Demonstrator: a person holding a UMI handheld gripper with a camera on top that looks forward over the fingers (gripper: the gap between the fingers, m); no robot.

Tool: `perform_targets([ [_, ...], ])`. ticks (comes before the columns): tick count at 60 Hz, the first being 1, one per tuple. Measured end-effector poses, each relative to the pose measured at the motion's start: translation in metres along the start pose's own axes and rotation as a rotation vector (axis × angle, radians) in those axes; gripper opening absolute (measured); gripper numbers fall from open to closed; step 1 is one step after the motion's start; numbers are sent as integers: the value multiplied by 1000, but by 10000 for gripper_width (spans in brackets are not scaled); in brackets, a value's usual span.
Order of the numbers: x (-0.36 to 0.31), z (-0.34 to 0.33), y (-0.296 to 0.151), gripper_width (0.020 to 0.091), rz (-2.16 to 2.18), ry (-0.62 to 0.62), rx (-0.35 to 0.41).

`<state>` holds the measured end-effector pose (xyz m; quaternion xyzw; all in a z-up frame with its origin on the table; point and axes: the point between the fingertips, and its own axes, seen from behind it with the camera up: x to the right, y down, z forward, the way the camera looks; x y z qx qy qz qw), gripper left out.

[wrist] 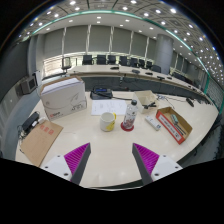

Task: Pour water

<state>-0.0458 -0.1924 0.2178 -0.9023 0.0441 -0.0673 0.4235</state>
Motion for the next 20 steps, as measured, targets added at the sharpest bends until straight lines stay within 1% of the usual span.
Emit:
perform_targets([
  [5,-9,-14,10,862,-7,-1,2],
  [14,-15,-25,28,860,18,-9,-29],
  [20,-12,-28,26,863,14,3,-16],
])
